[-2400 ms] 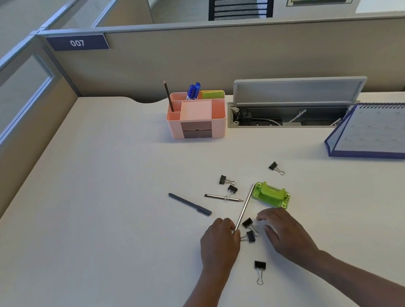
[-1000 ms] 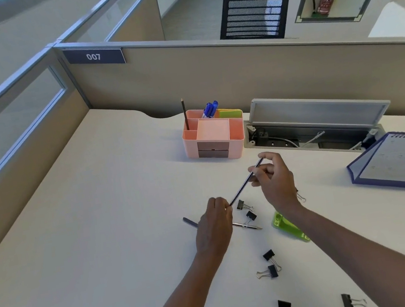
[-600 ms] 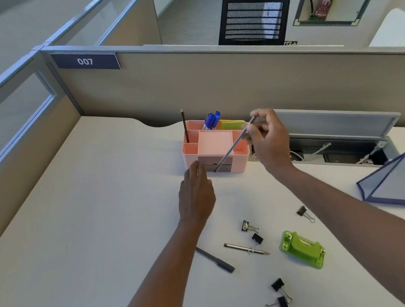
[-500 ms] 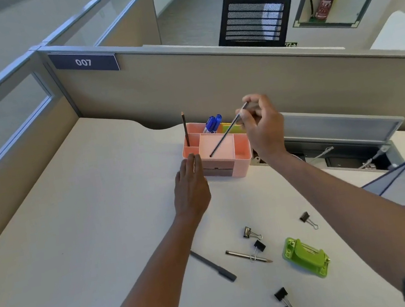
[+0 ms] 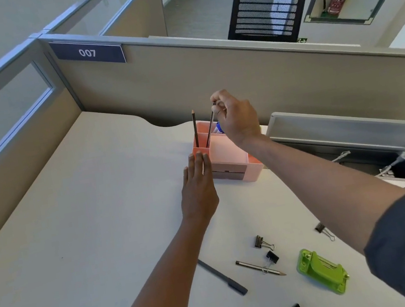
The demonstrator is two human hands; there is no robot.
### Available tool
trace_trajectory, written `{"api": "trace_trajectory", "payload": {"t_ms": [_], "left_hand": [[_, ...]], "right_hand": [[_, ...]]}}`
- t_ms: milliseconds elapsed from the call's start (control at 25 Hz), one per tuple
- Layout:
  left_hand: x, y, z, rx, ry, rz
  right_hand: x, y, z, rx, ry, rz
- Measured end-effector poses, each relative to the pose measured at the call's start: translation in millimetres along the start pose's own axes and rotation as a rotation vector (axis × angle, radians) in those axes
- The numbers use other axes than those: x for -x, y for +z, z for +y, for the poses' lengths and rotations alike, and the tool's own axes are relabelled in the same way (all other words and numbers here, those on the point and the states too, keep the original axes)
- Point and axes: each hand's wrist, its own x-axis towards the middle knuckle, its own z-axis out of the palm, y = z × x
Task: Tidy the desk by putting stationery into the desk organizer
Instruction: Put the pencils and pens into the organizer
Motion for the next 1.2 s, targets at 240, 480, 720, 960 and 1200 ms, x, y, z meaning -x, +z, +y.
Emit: {"api": "trace_trajectory", "payload": {"t_ms": [240,480,720,960,1200], "left_hand": [[1.1,1.7,0.5,0.037,-0.004,0.018],[2.1,1.6,1.4,0.049,-0.007,0.020],[0.6,0.2,0.4,0.043,-0.024,-0.018],[-1.1,-14.3,-3.5,0.044,-0.024,-0.076],[37.6,-28.9,6.5,0.072,-0.063,-0.054]], "right_hand": [[-7.0,14.9,-2.5,0.117,0.121,-0.068],[-12.0,21.3,3.9,0.146,0.192,-0.163],[-5.1,14.8,9.8,0.112,0.174,-0.117],[22.1,-19.2,24.8,0.102,0.137,-0.089],[79.0,-44.4,32.5,0.073,0.126,-0.067]]}}
